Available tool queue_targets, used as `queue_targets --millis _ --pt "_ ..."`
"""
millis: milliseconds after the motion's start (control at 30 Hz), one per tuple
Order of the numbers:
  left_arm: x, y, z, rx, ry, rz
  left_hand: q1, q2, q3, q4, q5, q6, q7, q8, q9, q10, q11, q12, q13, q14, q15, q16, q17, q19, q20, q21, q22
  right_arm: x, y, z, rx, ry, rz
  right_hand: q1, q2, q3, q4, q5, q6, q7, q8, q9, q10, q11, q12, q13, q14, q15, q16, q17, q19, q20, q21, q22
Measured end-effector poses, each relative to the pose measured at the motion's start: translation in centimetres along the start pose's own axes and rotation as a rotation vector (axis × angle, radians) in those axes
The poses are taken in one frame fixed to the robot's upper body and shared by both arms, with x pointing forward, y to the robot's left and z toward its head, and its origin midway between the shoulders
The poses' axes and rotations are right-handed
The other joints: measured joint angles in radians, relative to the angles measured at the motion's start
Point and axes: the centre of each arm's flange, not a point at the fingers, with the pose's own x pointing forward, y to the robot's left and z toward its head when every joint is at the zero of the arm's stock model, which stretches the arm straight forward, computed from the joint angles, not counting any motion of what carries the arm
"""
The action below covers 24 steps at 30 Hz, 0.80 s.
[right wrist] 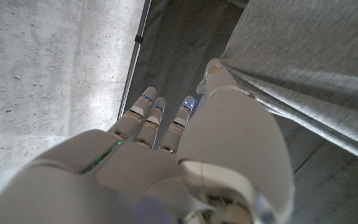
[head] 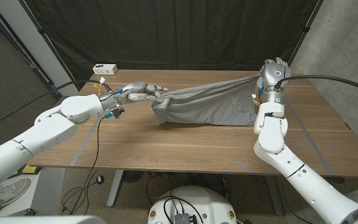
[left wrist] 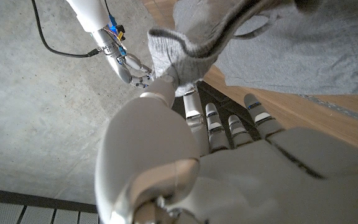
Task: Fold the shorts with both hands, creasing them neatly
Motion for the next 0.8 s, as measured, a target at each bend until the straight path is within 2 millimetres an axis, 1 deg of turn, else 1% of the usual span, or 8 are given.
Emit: queue_targets --millis 67,100,133,167,300,367,567,800 --pt "0.0 -0.1 -0.1 -0.033 -0.001 -0.007 0.000 0.000 0.000 0.000 0.004 -0.008 0.000 0.007 0.000 -0.003 0.003 0.000 0.000 0.000 0.000 0.000 0.000 0.000 0.000 0.000 0.000 0.6 0.0 0.2 -0.016 -0.010 -0.009 0.000 0.000 -0.004 0.004 0.001 0.000 0.000 0.000 -0.001 0.000 0.000 0.000 0.000 0.000 0.000 0.000 0.000 0.000 0.000 0.000 0.000" --pt "0.3 -0.1 -0.6 -0.064 -0.002 0.000 0.001 0.001 0.000 0.000 0.004 -0.009 0.001 0.020 0.001 -0.004 0.005 0.000 0.000 -0.004 0.004 0.000 0.000 0.000 0.000 0.002 0.000 0.9 0.4 0.3 0.005 -0.011 0.006 0.000 0.000 -0.004 0.004 0.001 0.000 0.000 0.000 -0.001 0.000 0.000 0.000 0.000 0.000 0.000 0.000 0.000 0.000 0.000 0.000 0.000" --pt "0.3 -0.1 -0.7 -0.073 -0.002 -0.001 0.001 0.001 0.000 0.000 0.004 -0.009 0.002 0.022 0.001 -0.003 0.011 0.000 0.000 -0.006 0.006 0.000 0.000 0.000 0.000 0.004 0.000 1.1 0.4 0.3 0.005 -0.013 0.007 0.000 0.000 -0.004 0.004 0.001 0.000 0.000 0.000 -0.001 0.000 0.000 0.000 0.000 0.000 0.000 0.000 0.000 0.000 0.000 0.000 0.000" --pt "0.5 -0.1 -0.9 -0.102 -0.004 -0.002 0.001 0.001 0.000 0.000 0.004 -0.009 0.002 0.022 0.001 -0.005 0.016 0.000 0.000 -0.007 0.008 0.000 0.000 0.000 0.000 0.004 0.000 1.4 0.6 0.4 0.005 -0.017 0.006 0.000 0.000 -0.005 0.004 0.001 0.000 0.000 0.000 -0.001 0.000 0.000 0.000 0.000 0.000 0.000 0.000 0.000 0.000 0.000 0.000 0.000" --pt "0.8 -0.2 -1.6 -0.180 -0.011 -0.006 0.004 0.004 0.003 0.003 0.004 -0.011 0.003 0.022 0.001 -0.006 0.017 0.000 0.000 -0.002 0.013 0.000 0.000 0.000 0.000 0.004 0.000 2.3 1.0 0.6 0.010 -0.025 0.008 0.000 0.000 -0.005 0.004 0.001 0.000 0.000 0.000 0.002 0.000 0.000 0.000 0.000 0.000 0.000 0.000 0.000 0.000 0.000 0.000 -0.001" --pt "0.9 -0.3 -1.8 -0.215 -0.014 -0.008 0.006 0.006 0.004 0.004 0.004 -0.016 0.009 0.027 0.001 -0.012 0.023 0.000 0.000 -0.006 0.017 0.000 0.000 0.000 0.000 0.004 0.000 2.9 1.1 0.8 0.004 -0.032 0.006 0.000 0.000 -0.005 0.004 0.001 0.000 0.000 -0.003 0.001 0.000 0.000 0.000 0.000 0.000 0.000 0.000 0.000 0.000 0.000 0.000 -0.002" --pt "1.4 -0.5 -2.5 -0.312 -0.029 0.002 0.007 0.007 0.004 0.004 0.004 -0.025 0.007 0.029 0.014 -0.012 0.023 0.000 0.000 -0.007 0.018 0.000 0.000 0.000 0.000 0.008 0.000 4.2 1.6 1.2 0.019 -0.043 0.012 0.006 0.006 -0.008 0.000 0.001 0.003 -0.004 -0.004 0.002 0.000 0.000 0.000 0.000 0.000 0.000 0.000 0.000 0.000 0.000 0.000 -0.002" --pt "1.7 -0.6 -3.1 -0.408 -0.034 0.041 0.008 0.008 0.004 0.004 0.003 -0.027 0.009 0.030 0.014 -0.017 0.028 0.000 0.000 -0.012 0.023 0.000 0.000 0.000 0.011 0.008 0.000 5.8 2.0 2.0 0.022 -0.066 0.013 0.006 0.005 -0.012 0.004 0.008 0.003 -0.004 -0.004 0.002 0.000 0.000 0.000 0.000 0.000 0.000 -0.004 0.000 0.000 0.000 0.000 -0.002"
